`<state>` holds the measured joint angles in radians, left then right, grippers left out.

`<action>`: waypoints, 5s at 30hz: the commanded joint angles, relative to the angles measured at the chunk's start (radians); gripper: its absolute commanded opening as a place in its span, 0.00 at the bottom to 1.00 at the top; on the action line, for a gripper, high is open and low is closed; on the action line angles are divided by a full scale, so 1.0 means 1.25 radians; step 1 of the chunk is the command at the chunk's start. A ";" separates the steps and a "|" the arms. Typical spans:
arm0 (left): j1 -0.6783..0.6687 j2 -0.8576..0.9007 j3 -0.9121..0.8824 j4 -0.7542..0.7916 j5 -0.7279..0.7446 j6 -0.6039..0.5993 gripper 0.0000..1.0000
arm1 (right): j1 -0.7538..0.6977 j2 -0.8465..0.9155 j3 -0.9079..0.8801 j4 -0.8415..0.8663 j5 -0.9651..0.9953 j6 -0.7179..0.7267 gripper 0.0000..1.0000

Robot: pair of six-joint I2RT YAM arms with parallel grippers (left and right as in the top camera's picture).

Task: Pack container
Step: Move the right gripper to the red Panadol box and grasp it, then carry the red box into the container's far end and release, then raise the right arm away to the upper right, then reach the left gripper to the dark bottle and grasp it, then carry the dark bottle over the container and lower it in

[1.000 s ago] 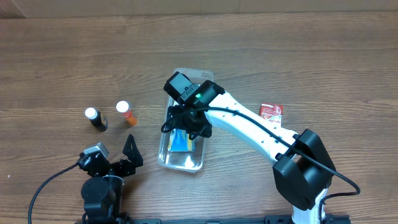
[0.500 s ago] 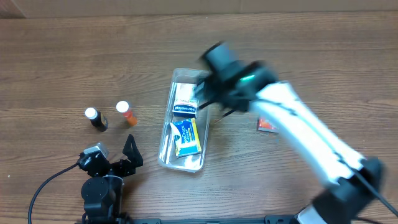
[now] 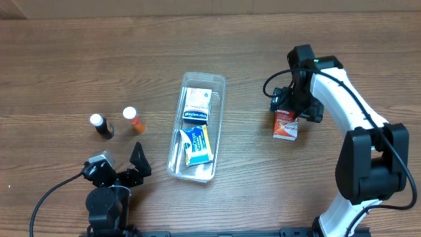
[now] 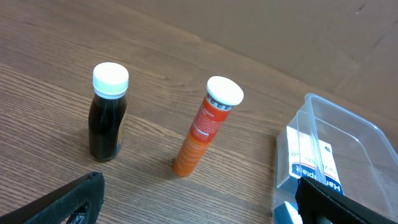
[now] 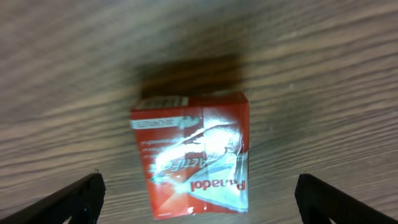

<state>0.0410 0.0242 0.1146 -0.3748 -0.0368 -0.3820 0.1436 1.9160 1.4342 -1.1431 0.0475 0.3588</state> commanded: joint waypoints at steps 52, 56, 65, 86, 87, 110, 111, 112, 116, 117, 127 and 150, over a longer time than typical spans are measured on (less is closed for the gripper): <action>-0.002 -0.004 -0.003 0.001 0.003 0.003 1.00 | 0.430 0.142 0.265 0.288 0.003 0.260 0.68; -0.002 -0.004 -0.003 0.002 0.003 0.003 1.00 | 0.428 0.136 0.301 0.313 -0.004 0.235 0.85; -0.002 -0.004 -0.003 0.002 0.003 0.003 1.00 | 0.411 0.010 0.449 0.139 0.078 0.228 0.91; -0.002 -0.004 0.014 0.135 0.026 -0.005 1.00 | -0.291 -0.108 0.450 -0.171 -0.123 0.146 1.00; -0.002 -0.004 0.034 0.135 0.020 -0.001 1.00 | -0.291 -0.108 0.450 -0.171 -0.123 0.146 1.00; 0.157 1.116 1.152 -0.633 -0.102 0.101 1.00 | -0.291 -0.108 0.450 -0.171 -0.123 0.146 1.00; 0.163 1.169 1.152 -0.671 -0.102 0.078 1.00 | -0.291 -0.108 0.450 -0.171 -0.124 0.146 1.00; 0.165 1.207 1.151 -0.693 -0.102 0.078 1.00 | -0.291 -0.108 0.450 -0.171 -0.123 0.146 1.00; 0.166 1.352 1.151 -0.735 -0.083 0.111 1.00 | -0.291 -0.108 0.450 -0.171 -0.124 0.146 1.00; 0.166 1.392 1.151 -0.736 -0.061 0.130 0.98 | -0.291 -0.108 0.450 -0.171 -0.123 0.146 1.00; 0.166 1.525 1.151 -0.698 -0.021 0.244 0.63 | -0.291 -0.108 0.450 -0.171 -0.124 0.146 1.00; 0.140 1.463 1.545 -0.980 0.071 0.148 0.16 | -0.291 -0.108 0.450 -0.171 -0.124 0.146 1.00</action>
<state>0.2478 1.9289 1.8420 -1.5146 -0.0532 -0.1165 -0.2195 1.7908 1.9812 -1.3602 -0.1009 0.5491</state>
